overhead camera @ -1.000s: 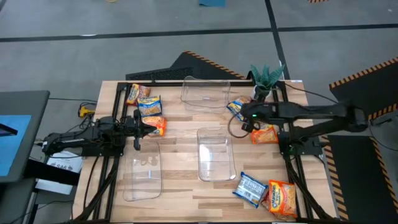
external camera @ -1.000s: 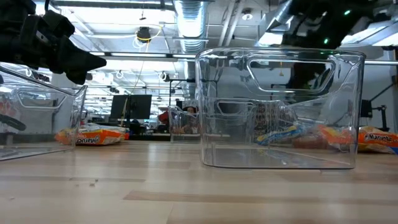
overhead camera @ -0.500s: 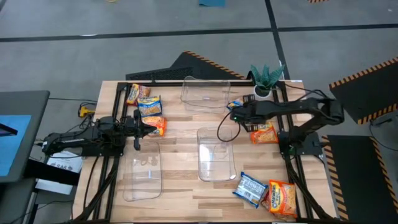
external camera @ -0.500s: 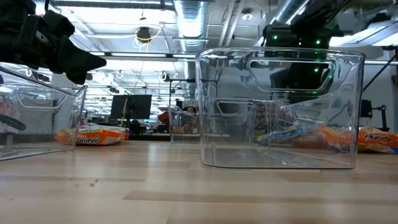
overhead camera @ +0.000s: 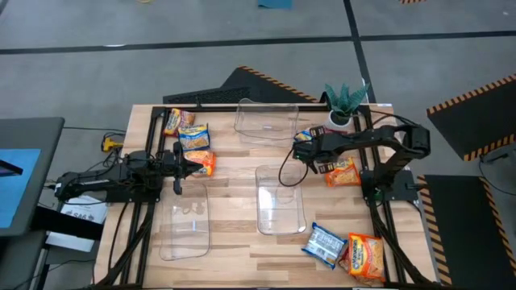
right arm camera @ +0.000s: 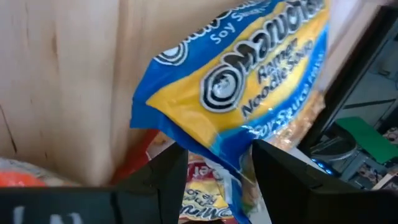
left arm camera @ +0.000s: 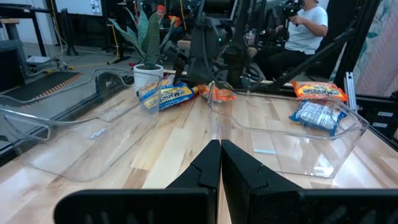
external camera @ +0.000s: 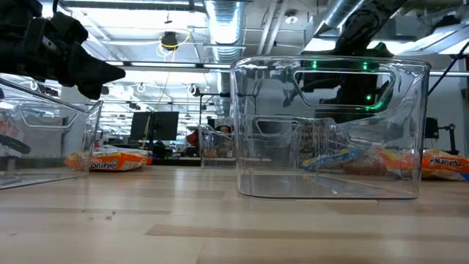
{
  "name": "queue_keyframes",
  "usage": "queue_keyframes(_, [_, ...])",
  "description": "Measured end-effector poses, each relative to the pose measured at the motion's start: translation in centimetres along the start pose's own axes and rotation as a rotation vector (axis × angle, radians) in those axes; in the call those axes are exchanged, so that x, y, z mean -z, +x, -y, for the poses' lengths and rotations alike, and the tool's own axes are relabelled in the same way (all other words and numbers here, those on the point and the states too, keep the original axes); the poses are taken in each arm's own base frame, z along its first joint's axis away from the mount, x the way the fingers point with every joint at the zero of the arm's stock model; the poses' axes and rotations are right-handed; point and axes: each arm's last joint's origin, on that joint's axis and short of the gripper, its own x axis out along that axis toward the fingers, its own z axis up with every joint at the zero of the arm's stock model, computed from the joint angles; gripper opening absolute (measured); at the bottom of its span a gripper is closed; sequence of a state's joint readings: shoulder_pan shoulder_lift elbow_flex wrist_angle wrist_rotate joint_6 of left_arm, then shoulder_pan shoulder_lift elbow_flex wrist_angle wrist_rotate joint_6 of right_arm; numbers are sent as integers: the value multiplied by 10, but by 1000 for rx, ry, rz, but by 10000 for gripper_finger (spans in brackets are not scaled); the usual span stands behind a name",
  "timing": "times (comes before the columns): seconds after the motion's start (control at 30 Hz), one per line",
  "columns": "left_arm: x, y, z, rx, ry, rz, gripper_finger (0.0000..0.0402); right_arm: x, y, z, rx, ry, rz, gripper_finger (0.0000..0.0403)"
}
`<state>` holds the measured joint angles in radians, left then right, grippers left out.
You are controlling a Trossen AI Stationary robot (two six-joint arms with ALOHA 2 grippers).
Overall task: Sort Maruchan noodles
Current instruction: Put the top right blue noodle pack into the top transparent bin
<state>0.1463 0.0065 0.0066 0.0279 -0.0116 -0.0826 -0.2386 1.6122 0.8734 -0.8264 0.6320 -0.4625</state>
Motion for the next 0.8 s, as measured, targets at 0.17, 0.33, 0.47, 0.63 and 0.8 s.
queue_keyframes(0.17, [0,0,0,0,0,0,0,-3,6,-2,25,-16,-32,189])
queue_keyframes(0.33, [0,0,0,0,0,0,0,-2,1,1,44,24,-40,88])
queue_keyframes(0.47, [0,0,0,0,0,0,0,2,-16,13,48,152,-35,16])
queue_keyframes(0.63, [0,0,0,0,0,0,0,14,-56,31,84,237,15,7])
queue_keyframes(0.8, [0,0,0,0,0,0,0,28,-109,53,160,381,183,7])
